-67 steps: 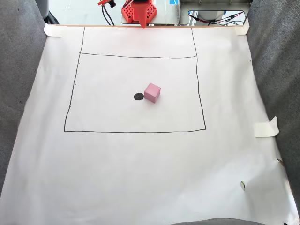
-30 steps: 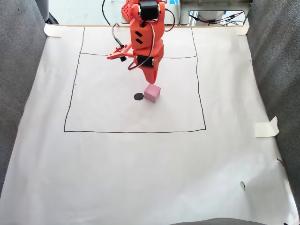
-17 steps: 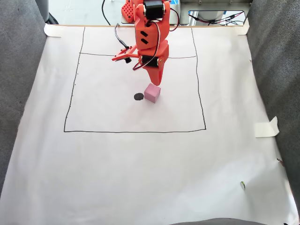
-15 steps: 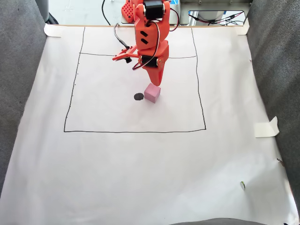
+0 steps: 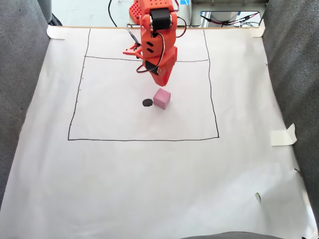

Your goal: Grasp the colored block, Place it on the black dot, and then return the arm to the default position.

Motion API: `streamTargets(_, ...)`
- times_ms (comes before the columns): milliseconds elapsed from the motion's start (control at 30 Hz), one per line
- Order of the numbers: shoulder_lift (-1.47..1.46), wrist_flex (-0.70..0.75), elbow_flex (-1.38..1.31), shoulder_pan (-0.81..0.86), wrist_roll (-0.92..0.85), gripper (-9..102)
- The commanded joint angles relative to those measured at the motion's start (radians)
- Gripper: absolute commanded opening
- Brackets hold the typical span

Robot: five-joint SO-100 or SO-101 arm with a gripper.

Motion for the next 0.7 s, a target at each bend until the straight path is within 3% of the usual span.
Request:
streamTargets(0, 0.069, -0.006, -0.025, 0.023, 0.012, 0)
streamTargets(300, 0.049, -0.149, -0.048, 0.044, -0.117, 0)
streamTargets(667, 0.014, -0.127, -0.091, 0.014, -0.138, 0)
